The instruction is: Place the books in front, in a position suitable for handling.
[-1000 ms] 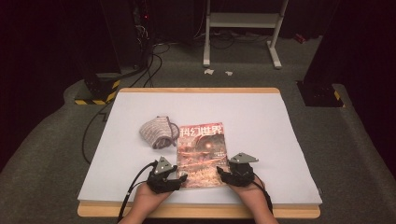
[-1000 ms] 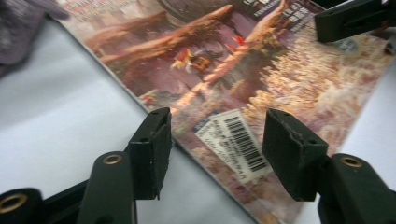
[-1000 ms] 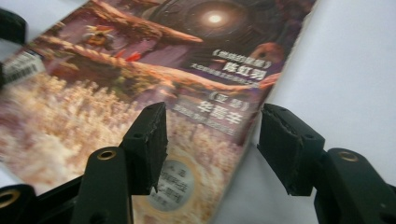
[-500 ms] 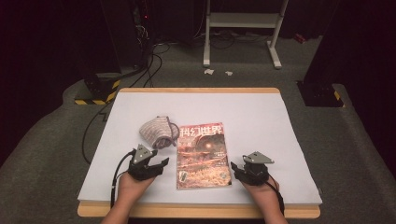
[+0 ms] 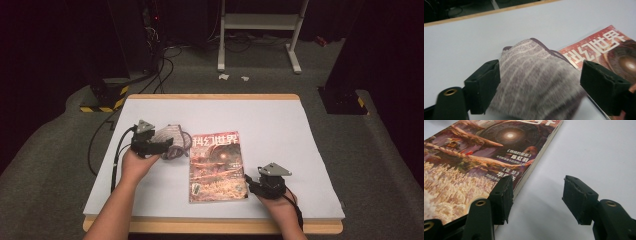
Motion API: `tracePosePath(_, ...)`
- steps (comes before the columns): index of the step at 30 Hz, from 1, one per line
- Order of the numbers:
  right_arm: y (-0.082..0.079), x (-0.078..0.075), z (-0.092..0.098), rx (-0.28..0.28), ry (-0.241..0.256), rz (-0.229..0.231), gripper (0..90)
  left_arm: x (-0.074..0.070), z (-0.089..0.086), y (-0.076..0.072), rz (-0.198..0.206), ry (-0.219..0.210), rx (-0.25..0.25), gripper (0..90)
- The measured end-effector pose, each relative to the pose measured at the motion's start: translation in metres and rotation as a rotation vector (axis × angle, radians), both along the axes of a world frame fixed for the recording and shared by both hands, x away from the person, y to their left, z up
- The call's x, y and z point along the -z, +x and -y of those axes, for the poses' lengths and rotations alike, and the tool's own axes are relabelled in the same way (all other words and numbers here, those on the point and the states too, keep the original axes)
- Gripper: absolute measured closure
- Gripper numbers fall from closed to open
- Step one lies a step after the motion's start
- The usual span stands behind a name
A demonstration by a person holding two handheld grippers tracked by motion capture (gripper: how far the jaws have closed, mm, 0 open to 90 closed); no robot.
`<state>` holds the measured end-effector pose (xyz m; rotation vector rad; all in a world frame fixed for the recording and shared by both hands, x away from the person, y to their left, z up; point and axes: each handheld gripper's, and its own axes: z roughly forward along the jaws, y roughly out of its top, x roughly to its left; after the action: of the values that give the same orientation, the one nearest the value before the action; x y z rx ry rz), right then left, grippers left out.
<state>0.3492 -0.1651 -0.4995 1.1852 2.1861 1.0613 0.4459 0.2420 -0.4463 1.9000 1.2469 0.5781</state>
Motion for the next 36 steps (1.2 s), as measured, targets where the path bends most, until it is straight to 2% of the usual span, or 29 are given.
tracePosePath(1, 0.000, 0.000, -0.001, -0.004, 0.000, -0.003, 41.6, 0.000, 0.000, 0.000, 0.000, 0.000, 0.000, 15.9)
tracePosePath(2, 0.000, 0.001, -0.002, -0.005, -0.003, -0.004, 41.7, 0.007, 0.002, 0.012, -0.048, 0.011, 0.004, 14.9)
tracePosePath(3, 0.000, 0.001, -0.002, -0.009, -0.007, -0.002, 41.7, 0.007, 0.002, 0.012, -0.048, 0.011, 0.004, 14.4)
tracePosePath(4, 0.000, 0.001, -0.003, -0.012, -0.005, -0.004, 41.7, 0.017, 0.002, 0.021, -0.098, 0.022, 0.000, 14.2)
tracePosePath(6, -0.001, 0.001, -0.004, -0.015, -0.006, -0.005, 41.7, 0.028, 0.003, 0.027, -0.169, 0.047, 0.005, 13.2)
tracePosePath(8, -0.001, 0.002, -0.004, -0.015, -0.005, -0.007, 41.8, 0.038, 0.003, 0.027, -0.209, 0.068, 0.018, 13.5)
tracePosePath(12, -0.002, 0.000, -0.005, -0.018, 0.000, -0.002, 41.8, 0.044, 0.007, 0.020, -0.179, 0.119, 0.011, 16.2)
tracePosePath(17, -0.003, 0.001, -0.007, -0.022, 0.004, -0.008, 41.8, 0.047, 0.011, 0.021, -0.165, 0.148, 0.017, 28.5)
tracePosePath(23, -0.003, -0.001, -0.008, -0.028, 0.007, 0.002, 41.8, 0.046, 0.012, 0.019, -0.172, 0.126, 0.047, 53.6)
tracePosePath(26, -0.004, -0.001, -0.007, -0.030, 0.008, 0.001, 41.8, 0.046, 0.010, 0.016, -0.164, 0.106, 0.040, 62.9)
tracePosePath(28, -0.004, -0.002, -0.007, -0.027, 0.012, 0.000, 41.9, 0.047, 0.008, 0.013, -0.156, 0.085, 0.016, 65.6)
tracePosePath(30, -0.004, -0.002, -0.006, -0.026, 0.017, 0.000, 42.0, 0.044, 0.008, 0.007, -0.130, 0.086, -0.006, 67.9)
tracePosePath(33, -0.003, -0.003, -0.004, -0.023, 0.024, 0.007, 42.4, 0.042, 0.004, -0.006, -0.088, 0.081, -0.010, 68.9)
tracePosePath(35, -0.003, -0.003, -0.003, -0.022, 0.026, 0.008, 42.5, 0.042, 0.001, -0.011, -0.084, 0.087, -0.011, 69.0)
tracePosePath(36, -0.003, -0.004, -0.003, -0.023, 0.031, 0.011, 42.5, 0.040, -0.007, -0.020, -0.076, 0.075, -0.023, 69.0)
